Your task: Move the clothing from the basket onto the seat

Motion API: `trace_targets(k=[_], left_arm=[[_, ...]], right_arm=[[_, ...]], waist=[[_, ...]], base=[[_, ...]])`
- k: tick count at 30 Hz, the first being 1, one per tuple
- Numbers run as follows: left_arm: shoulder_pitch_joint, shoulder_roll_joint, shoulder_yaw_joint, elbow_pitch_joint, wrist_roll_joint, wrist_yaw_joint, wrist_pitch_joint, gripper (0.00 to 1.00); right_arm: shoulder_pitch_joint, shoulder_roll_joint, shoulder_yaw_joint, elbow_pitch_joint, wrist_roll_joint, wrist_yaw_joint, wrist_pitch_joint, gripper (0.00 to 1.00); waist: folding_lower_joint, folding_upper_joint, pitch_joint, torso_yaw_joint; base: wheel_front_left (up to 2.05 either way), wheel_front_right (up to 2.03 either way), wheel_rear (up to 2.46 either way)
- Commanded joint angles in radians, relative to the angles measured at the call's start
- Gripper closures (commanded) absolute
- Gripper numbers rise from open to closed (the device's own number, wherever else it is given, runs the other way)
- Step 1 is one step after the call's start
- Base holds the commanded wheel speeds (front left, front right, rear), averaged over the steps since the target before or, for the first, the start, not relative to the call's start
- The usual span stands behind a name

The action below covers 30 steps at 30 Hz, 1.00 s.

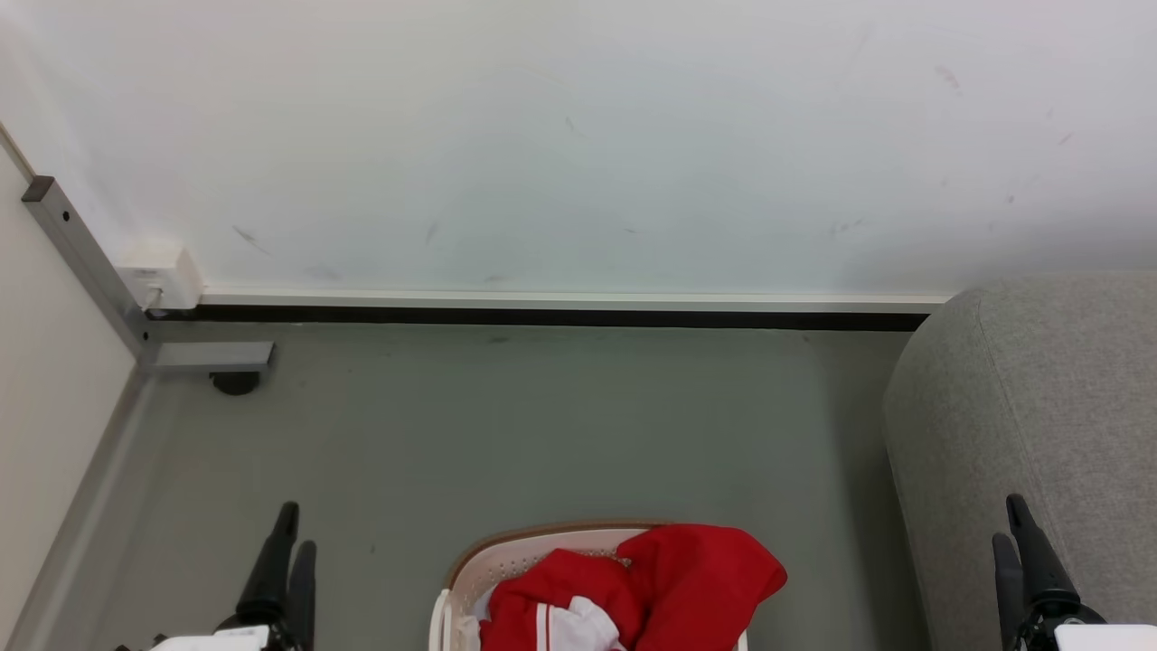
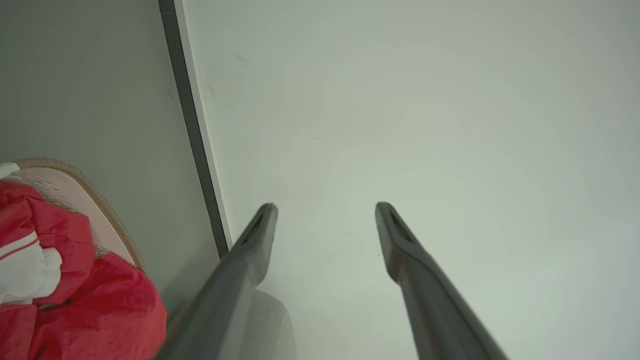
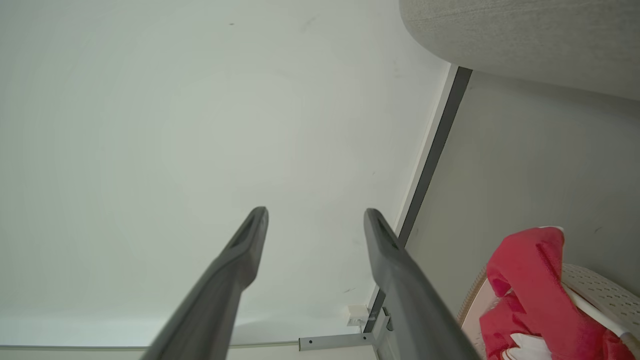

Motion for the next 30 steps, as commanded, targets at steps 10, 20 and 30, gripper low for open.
trace_targets(k=[10, 20, 30], left_arm=[[-0.030, 0.016, -0.011, -0.063, 0.183, -0.004, -0.054, 0.00], [-0.025, 0.011, 0.001, -0.110, 0.409, -0.005, -0.094, 0.00], [-0.008, 0.011, -0.012, -0.133, 0.626, -0.006, -0.131, 0.00]], right_arm=[[-0.028, -0.010, 0.042, -0.062, -0.117, 0.000, -0.054, 0.00], [-0.030, -0.012, 0.076, -0.077, -0.296, -0.001, -0.094, 0.00], [-0.031, -0.015, 0.090, -0.077, -0.553, -0.001, -0.131, 0.00]], waist=[[0.0000, 0.0000, 0.002, -0.001], [0.0000, 0.0000, 0.003, -0.003], [0.0000, 0.0000, 0.002, -0.009]], base=[[0.00, 0.00, 0.00], [0.00, 0.00, 0.00], [0.00, 0.00, 0.00]])
